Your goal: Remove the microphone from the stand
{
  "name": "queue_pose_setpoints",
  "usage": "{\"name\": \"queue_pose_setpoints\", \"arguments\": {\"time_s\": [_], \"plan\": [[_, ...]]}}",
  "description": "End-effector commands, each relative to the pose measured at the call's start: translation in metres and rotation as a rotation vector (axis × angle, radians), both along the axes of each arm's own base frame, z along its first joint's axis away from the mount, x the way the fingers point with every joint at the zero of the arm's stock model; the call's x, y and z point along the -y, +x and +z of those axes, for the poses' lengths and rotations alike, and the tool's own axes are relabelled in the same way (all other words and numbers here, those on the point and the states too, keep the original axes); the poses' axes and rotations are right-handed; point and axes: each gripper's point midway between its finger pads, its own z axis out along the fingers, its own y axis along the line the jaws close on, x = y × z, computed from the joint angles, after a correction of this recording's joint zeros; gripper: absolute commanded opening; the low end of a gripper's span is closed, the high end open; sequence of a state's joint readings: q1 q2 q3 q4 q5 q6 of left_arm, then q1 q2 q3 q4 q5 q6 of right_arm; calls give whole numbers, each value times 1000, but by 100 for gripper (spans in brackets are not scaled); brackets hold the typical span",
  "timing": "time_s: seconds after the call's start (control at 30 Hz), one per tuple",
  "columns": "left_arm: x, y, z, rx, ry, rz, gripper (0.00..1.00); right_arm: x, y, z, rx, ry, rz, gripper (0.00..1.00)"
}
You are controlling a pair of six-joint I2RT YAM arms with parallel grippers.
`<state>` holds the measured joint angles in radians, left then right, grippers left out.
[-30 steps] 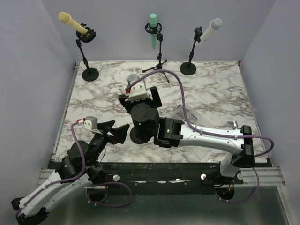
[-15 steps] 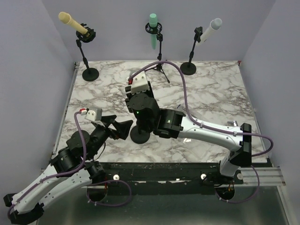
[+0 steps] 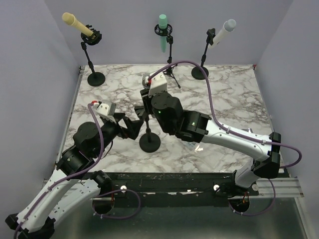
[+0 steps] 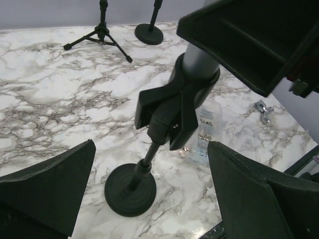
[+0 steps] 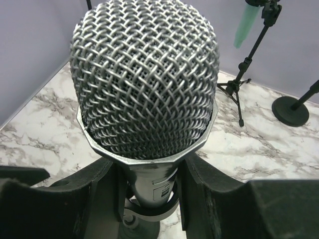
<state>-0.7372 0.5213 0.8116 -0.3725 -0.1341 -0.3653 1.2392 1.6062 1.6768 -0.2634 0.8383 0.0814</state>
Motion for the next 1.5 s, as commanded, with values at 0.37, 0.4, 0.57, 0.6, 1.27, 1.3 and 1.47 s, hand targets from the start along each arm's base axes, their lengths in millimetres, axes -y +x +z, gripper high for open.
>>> {"name": "queue_pose_setpoints", "arguments": {"time_s": [0.37, 0.4, 0.57, 0.6, 1.27, 1.3, 1.47], "plan": [[38, 16, 10, 124, 119, -253, 99, -6, -7, -19, -60, -21, 106, 1], [39, 17, 10, 124, 122, -256, 99, -6, -7, -20, -61, -20, 106, 1], [43, 25, 11, 106, 163, -262, 82, -5, -8, -21, -63, -17, 111, 1], [44, 26, 10, 101, 177, -269, 71, -5, -7, -21, -63, -16, 109, 1], [39, 28, -24, 56, 254, -266, 0, 33, 2, 43, 57, 17, -22, 1], [39, 27, -24, 59, 254, -266, 0, 37, 2, 47, 68, 18, -31, 1], [36, 27, -23, 67, 253, -253, 0, 54, 4, 64, 113, 35, -84, 1]]}}
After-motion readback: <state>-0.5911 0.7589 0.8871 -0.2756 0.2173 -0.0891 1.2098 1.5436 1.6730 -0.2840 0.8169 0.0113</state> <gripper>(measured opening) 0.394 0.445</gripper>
